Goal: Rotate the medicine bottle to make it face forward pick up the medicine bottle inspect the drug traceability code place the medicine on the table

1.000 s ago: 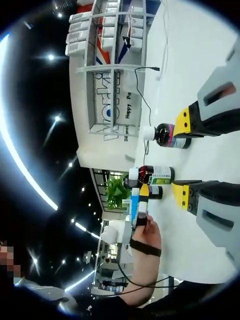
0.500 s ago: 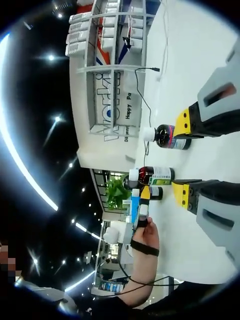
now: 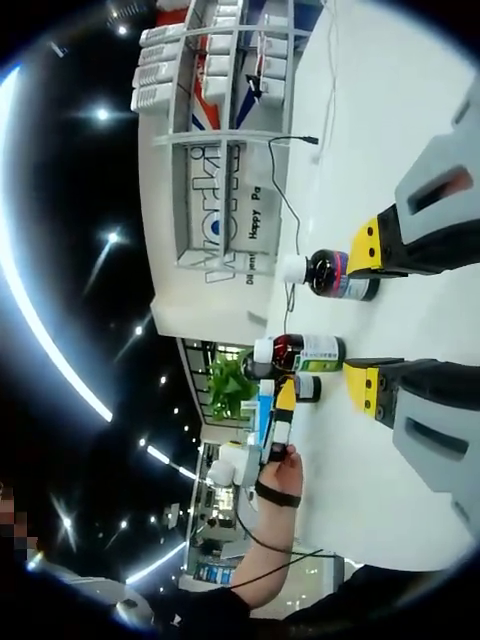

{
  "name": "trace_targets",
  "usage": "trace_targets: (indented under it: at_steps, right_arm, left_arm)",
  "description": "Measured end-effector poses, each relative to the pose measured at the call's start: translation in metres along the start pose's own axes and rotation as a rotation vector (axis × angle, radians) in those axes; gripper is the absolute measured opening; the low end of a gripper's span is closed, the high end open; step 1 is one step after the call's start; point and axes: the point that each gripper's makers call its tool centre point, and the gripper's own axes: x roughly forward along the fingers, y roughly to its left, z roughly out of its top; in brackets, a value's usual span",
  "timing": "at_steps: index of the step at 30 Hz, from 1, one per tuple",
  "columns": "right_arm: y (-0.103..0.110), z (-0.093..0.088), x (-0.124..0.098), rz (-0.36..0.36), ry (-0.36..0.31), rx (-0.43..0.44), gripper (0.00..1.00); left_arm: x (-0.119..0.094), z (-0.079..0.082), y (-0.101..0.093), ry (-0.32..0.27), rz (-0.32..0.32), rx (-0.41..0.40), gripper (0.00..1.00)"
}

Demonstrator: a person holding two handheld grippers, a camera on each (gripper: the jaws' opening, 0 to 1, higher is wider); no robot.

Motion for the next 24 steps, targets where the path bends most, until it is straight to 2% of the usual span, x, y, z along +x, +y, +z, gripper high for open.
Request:
trace_targets:
  at_steps: [7, 10, 16, 24]
  right_arm:
    - [0.000, -0.001, 0.000, -0.003, 0.003, -0.002, 0.27]
    - [0.000, -0.001, 0.000, -0.004, 0.005, -0.004, 0.26]
    - [-0.001, -0.002, 0.000, -0.009, 0.006, -0.004, 0.26]
    - [-0.001, -0.003, 0.000, -0.012, 0.012, -0.009, 0.26]
  left_arm:
    - [-0.004, 0.000, -0.014, 0.029, -0.176, 0.042, 0.24]
    - [-0.009, 0.000, -0.018, 0.032, -0.214, 0.037, 0.24]
    - [-0.010, -0.001, -0.016, 0.033, -0.267, 0.034, 0.24]
    - [-0.013, -0.001, -0.020, 0.032, -0.274, 0.029, 0.25]
